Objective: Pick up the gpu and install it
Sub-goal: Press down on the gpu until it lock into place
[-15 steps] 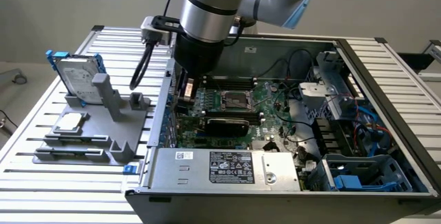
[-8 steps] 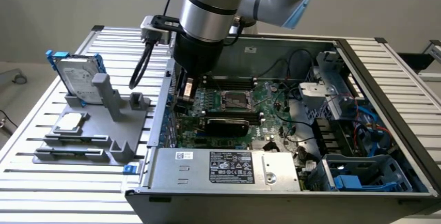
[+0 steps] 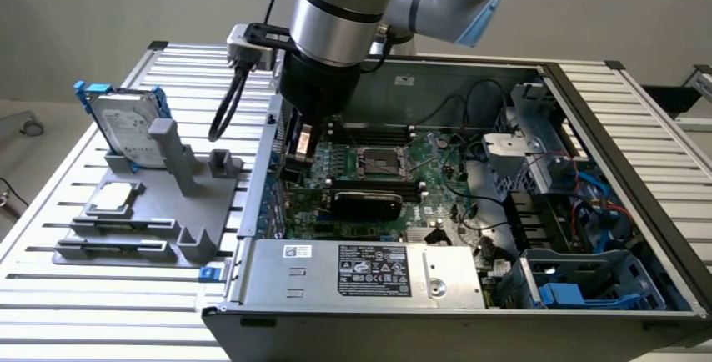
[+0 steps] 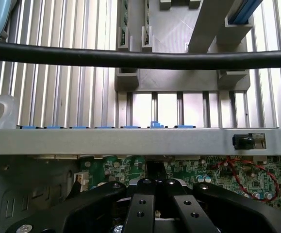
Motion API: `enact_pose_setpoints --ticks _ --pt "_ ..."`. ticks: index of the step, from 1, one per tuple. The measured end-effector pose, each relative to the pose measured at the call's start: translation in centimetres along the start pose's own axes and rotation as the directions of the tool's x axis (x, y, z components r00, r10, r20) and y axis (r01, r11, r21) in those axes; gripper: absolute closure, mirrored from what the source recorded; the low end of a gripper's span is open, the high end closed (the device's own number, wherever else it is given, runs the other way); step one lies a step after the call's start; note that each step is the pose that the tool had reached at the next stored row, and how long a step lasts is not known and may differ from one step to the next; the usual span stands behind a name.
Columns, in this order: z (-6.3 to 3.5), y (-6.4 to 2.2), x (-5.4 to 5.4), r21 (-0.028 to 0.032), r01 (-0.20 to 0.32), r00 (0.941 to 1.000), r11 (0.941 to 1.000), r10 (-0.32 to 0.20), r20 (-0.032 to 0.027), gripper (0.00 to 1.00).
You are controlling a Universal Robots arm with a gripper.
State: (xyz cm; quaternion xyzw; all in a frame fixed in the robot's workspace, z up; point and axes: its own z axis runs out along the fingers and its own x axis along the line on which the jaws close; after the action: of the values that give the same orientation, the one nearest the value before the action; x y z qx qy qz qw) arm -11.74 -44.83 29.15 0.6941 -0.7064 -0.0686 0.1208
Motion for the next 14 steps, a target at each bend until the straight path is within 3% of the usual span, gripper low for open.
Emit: enact_pose_setpoints --ticks 14 --pt "-0.41 0.13 -0.24 -0.0096 -0.002 1.0 1.0 0.002 -0.0046 0.89"
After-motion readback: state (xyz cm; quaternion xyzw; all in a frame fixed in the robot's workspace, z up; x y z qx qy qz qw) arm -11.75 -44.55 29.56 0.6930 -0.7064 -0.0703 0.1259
